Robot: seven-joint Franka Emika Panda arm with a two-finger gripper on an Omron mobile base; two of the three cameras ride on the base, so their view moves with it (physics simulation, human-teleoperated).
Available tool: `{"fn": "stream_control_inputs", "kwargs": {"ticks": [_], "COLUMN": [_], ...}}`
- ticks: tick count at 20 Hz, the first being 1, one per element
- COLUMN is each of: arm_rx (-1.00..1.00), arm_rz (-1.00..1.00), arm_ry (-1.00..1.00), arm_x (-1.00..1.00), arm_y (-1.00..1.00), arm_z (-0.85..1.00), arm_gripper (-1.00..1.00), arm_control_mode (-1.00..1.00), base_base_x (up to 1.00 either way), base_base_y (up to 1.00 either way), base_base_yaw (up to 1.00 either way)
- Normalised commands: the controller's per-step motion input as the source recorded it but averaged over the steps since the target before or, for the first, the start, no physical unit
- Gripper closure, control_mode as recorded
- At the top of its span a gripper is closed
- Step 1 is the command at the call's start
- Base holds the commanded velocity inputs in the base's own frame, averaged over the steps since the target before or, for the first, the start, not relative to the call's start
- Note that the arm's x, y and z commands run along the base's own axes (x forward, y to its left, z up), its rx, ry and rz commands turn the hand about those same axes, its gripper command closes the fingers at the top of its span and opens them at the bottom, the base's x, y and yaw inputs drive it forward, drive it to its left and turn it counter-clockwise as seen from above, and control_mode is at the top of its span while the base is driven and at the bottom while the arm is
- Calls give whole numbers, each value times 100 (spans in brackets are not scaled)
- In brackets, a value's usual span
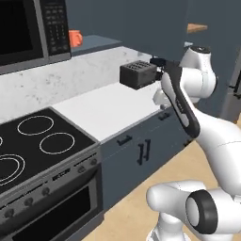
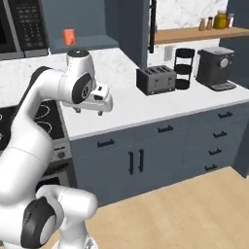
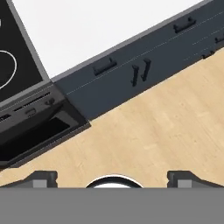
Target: Gather all objects into one cabinet and sort the glasses and bowls to opposite sides.
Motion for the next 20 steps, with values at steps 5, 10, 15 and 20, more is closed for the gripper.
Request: {"fn": "stream_control_inputs", "kwargs": {"ticks": [5, 10, 15, 20], "arm_rx": [0, 0, 0, 0], "arm_rz": [0, 0, 0, 0], "arm_ry": [0, 0, 0, 0], "arm_x": [0, 0, 0, 0], "arm_y": [0, 0, 0, 0], "arm_z": [0, 0, 0, 0], "arm_gripper": [-100, -100, -100, -100], "arm_control_mode": [100, 100, 100, 100], "base_base_x": [4, 28, 49, 59], "base_base_y": [-3, -25, -40, -40], "base_base_yaw": [62, 42, 42, 35]}}
